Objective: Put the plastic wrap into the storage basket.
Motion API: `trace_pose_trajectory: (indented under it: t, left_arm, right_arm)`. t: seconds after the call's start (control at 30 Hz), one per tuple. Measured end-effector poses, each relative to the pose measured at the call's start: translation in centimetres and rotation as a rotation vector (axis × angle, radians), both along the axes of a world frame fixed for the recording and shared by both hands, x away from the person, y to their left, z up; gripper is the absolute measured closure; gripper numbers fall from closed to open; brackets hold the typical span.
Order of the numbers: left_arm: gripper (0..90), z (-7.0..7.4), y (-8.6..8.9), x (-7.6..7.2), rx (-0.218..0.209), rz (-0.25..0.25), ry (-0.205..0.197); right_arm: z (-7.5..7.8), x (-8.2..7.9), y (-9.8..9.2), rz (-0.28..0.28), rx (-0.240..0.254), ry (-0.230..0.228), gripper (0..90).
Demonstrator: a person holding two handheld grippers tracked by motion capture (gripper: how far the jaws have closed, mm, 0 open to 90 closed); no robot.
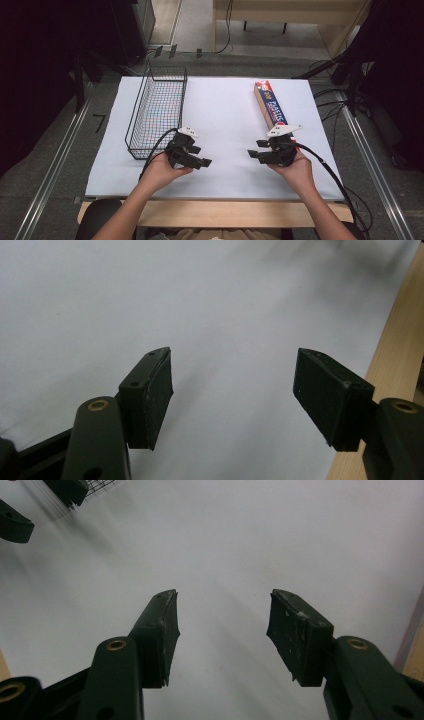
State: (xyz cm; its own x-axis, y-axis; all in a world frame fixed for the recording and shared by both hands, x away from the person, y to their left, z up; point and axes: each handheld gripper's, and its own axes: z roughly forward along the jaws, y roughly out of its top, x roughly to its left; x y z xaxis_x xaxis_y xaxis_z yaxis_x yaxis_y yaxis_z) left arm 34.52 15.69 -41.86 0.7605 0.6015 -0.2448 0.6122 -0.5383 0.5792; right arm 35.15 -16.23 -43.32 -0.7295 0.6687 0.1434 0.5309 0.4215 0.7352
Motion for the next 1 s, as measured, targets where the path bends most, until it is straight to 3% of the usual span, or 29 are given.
trace_pose_trajectory:
  t: [0.23,0.37,1.0]
  left_arm:
    - [32.5,-0.03,0.05,-0.04,0.007,0.000,-0.003]
    - [35.4,-0.09,0.03,-0.01,0.012,0.011,0.021]
    - [34.6,0.03,-0.26,-0.26,0.023,-0.018,-0.024]
  right_arm:
    - [0.11,0.02,-0.10,-0.011,0.007,0.011,46.8]
    - [0.07,-0.02,-0.04,-0.007,0.005,0.006,46.3]
    - [0.18,0.00,-0.53,-0.025,-0.007,-0.003,42.1]
